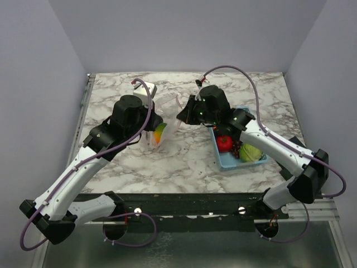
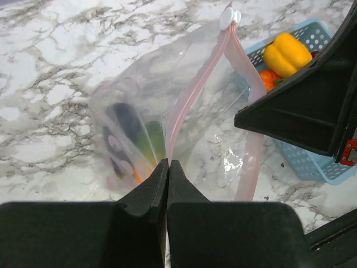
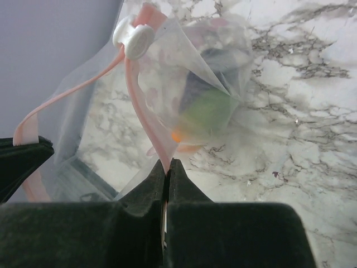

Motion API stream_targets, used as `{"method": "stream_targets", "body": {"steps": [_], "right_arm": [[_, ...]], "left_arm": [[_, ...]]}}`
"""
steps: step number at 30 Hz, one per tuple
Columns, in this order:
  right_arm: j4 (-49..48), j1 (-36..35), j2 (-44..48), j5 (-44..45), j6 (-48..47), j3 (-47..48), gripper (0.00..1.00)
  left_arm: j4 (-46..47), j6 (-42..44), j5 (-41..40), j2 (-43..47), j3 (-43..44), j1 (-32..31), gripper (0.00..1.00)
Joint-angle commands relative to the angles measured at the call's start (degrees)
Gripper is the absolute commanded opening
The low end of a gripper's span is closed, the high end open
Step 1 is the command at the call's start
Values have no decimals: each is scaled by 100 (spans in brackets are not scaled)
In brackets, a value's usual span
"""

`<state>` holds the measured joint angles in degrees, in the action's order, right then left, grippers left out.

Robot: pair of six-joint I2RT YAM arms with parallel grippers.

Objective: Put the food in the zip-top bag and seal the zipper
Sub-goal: Adjust the zipper food storage bag at the center of the board.

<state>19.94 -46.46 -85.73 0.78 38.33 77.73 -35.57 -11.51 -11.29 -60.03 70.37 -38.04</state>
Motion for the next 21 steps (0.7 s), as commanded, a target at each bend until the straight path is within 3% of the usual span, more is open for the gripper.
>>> {"method": "stream_targets", "body": {"steps": [1,11,21], "right_arm": [[768,-39,118,277,-496,635,1],[2203,-39,-349,160,-1193,2600,1],[1734,-17,-485,626,-1042,1153,0]], "left_arm": [[-571,-126,183,-105,608,-1,0],[-905,-455,446,-259,1362,-1,0],[35,-822,16,-209,-622,12,0]]}}
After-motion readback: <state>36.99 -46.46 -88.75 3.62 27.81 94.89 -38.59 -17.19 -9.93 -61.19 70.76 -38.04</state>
